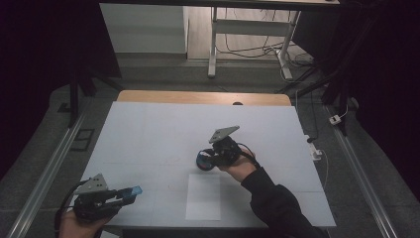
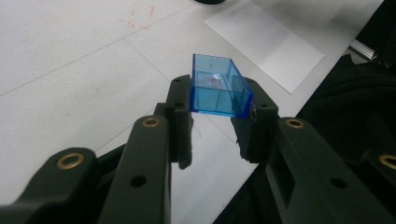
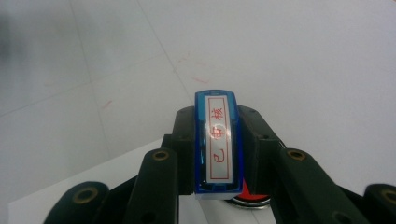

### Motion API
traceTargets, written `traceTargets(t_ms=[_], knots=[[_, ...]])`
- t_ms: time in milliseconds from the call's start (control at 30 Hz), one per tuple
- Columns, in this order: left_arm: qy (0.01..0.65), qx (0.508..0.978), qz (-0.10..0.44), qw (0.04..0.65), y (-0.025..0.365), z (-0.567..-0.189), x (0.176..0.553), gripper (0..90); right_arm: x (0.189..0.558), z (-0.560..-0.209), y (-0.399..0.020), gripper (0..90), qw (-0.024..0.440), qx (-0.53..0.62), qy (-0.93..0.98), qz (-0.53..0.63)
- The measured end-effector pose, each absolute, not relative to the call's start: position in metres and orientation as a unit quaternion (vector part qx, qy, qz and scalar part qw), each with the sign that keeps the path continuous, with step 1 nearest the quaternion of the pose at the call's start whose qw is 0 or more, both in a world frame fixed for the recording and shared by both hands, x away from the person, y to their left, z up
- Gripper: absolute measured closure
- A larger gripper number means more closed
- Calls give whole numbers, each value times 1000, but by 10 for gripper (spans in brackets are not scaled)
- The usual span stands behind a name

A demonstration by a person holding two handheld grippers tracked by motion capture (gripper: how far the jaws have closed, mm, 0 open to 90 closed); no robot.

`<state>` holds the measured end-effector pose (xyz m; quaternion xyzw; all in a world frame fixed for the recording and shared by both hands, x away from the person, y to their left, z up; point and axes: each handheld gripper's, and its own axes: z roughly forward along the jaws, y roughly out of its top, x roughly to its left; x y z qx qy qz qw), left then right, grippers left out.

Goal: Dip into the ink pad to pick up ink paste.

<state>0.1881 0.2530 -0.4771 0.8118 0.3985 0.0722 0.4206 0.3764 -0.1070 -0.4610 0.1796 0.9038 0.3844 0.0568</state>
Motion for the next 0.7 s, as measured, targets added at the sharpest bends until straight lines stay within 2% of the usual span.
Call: traceTargets(t_ms=[700], knots=[[398, 811, 72, 423, 253, -477, 188, 686, 355, -448, -115, 695, 51, 166, 899, 401]])
